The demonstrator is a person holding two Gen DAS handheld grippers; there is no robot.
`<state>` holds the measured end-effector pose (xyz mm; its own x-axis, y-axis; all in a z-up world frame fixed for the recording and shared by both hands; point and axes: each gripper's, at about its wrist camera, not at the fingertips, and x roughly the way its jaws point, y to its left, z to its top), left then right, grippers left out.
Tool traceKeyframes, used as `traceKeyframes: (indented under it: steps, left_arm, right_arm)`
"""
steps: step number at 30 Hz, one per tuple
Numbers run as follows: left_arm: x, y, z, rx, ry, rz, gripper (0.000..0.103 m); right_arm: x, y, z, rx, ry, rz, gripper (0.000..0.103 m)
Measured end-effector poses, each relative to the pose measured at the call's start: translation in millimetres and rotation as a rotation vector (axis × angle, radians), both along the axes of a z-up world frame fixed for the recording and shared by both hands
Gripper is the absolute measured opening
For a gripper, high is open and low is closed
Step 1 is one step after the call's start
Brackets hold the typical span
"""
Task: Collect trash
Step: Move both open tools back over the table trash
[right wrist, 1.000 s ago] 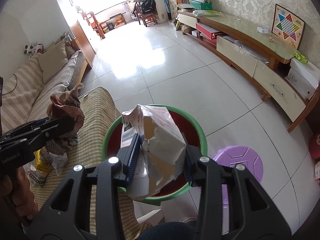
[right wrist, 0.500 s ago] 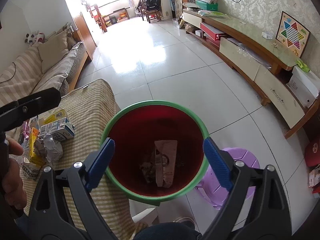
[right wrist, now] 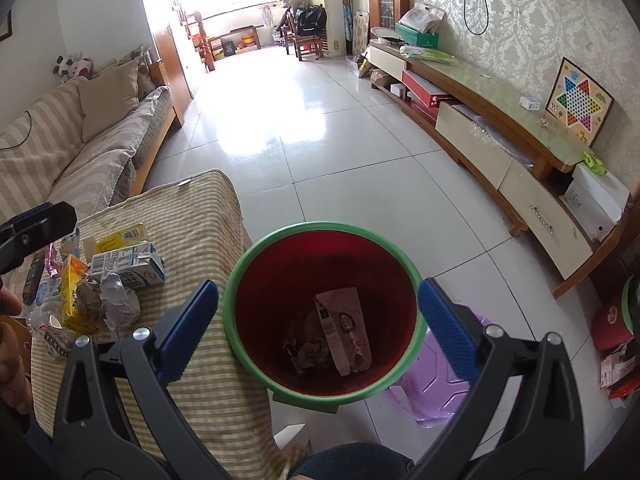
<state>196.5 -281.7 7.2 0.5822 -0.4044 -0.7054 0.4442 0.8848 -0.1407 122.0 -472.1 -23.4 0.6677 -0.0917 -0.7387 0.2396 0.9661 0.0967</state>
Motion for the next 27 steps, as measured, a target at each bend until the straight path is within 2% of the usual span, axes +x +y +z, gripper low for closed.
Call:
traceKeyframes:
  steps: [9,17,21,27]
  left_arm:
    - [-21,97,5,-0.006,-0.009,0.127,0.095]
    - [-41,191,-3,0.012,-0.004,0.247,0.095]
    - [-51,237,-13,0.015,0.016,0.296,0.095]
    - [-66,291,-30,0.035,0.055,0.326,0.095]
  right_arm:
    - [12,70,20,-0.035,-0.032,0.094,0.098]
    - [29,146,32,-0.059,-0.037,0.201,0.098]
    - [36,184,31,-0.068,-0.029,0.255,0.098]
    - [38,225,13,-0.063,0.018,0.309,0.098]
